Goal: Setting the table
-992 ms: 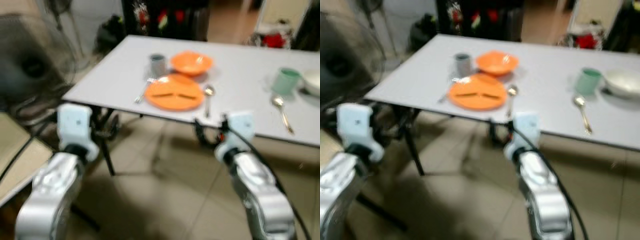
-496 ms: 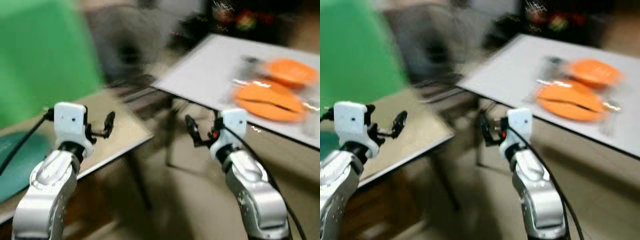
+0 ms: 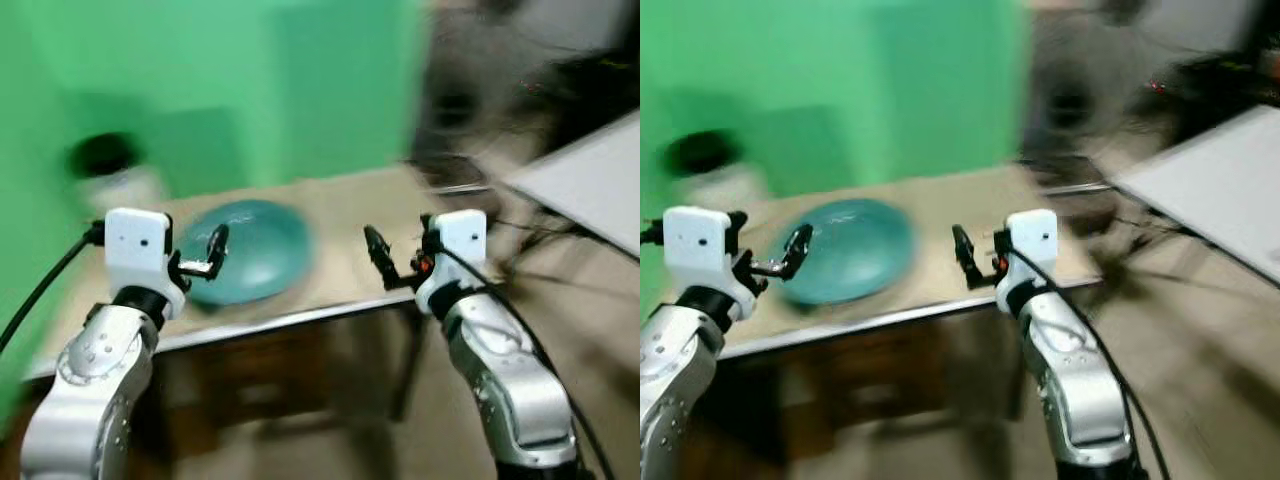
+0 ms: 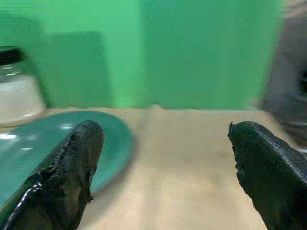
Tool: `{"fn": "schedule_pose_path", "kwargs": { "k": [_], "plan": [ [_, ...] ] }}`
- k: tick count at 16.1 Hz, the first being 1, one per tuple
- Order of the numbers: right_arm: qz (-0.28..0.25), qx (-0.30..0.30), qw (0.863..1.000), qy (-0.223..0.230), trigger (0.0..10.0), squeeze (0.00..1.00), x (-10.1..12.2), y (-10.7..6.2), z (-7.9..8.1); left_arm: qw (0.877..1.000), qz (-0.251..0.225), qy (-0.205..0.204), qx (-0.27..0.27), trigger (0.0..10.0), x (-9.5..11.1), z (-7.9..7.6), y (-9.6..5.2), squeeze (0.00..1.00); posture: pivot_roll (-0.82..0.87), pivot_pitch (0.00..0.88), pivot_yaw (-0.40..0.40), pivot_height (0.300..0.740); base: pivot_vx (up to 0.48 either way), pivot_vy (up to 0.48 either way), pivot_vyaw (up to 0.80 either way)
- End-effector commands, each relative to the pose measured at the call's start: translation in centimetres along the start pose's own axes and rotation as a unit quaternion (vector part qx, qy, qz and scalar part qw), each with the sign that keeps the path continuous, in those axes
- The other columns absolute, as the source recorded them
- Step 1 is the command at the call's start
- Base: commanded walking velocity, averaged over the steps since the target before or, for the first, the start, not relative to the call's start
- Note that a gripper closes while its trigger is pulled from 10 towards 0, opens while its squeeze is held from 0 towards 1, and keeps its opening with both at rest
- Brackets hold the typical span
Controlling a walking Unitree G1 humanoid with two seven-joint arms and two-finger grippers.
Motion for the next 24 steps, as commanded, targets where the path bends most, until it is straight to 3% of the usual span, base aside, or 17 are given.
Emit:
{"fn": "schedule_pose_path", "kwargs": {
  "k": [1,2,3,4,5,12,15,24],
  "plan": [
    [0.006,-0.01,1.0,0.001,10.0,1.0,-0.4,-0.1,-0.8,1.0,-0.008,-0.003,-0.007,10.0,0.4,-0.6,0.1,0.0,-0.03,0.0,0.089,0.74,0.0,0.0,0.45],
    [0.009,-0.016,1.0,0.006,10.0,1.0,-0.5,-0.1,-1.2,1.0,-0.011,-0.005,-0.007,10.0,0.5,-0.7,0.2,0.0,-0.03,0.0,0.091,0.74,0.0,0.0,0.0],
    [0.012,-0.02,1.0,0.008,10.0,0.87,-0.6,-0.1,-1.4,1.0,-0.012,-0.006,-0.008,10.0,0.5,-0.9,0.4,0.0,-0.04,0.0,0.087,0.74,0.0,0.0,0.0],
    [0.014,-0.021,1.0,0.008,10.0,0.08,-0.7,-0.1,-1.6,1.0,-0.013,-0.008,-0.009,10.0,0.4,-1.1,0.6,0.0,-0.04,0.0,0.076,0.74,0.0,0.0,0.0],
    [0.015,-0.026,1.0,0.004,10.0,0.0,-0.7,-0.1,-2.0,1.0,-0.013,-0.006,-0.009,10.0,0.3,-1.2,0.7,0.0,-0.04,0.0,0.071,0.74,0.0,0.0,0.0],
    [0.018,-0.01,1.0,-0.003,10.0,0.0,-0.7,0.3,-1.9,1.0,-0.011,-0.009,-0.016,10.0,-0.6,-2.0,0.8,0.0,-0.04,0.0,0.031,0.74,0.072,0.0,0.0],
    [0.021,0.001,1.0,-0.004,10.0,0.0,-0.8,0.3,-1.8,1.0,-0.015,-0.016,-0.009,10.0,-0.7,-2.0,0.3,0.0,-0.02,0.0,0.002,0.74,0.319,0.0,-0.79],
    [0.011,0.031,0.999,-0.004,10.0,0.0,-0.5,1.7,-1.0,1.0,-0.028,-0.003,0.008,10.0,-0.2,-1.0,0.5,0.0,0.0,0.0,-0.009,0.74,0.365,0.0,0.0]
  ]
}}
Point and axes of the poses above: a point about 5 cm out from each wrist's last joint towards the gripper, its own y axis pointing out of the wrist towards the gripper, its own x axis along the axis of the wrist's last joint, z = x × y, the point moved 6 cm from there along y, pointing out of the wrist towards the gripper, and after that the axes turned 10 degrees about -y, right-handed, at the moved point
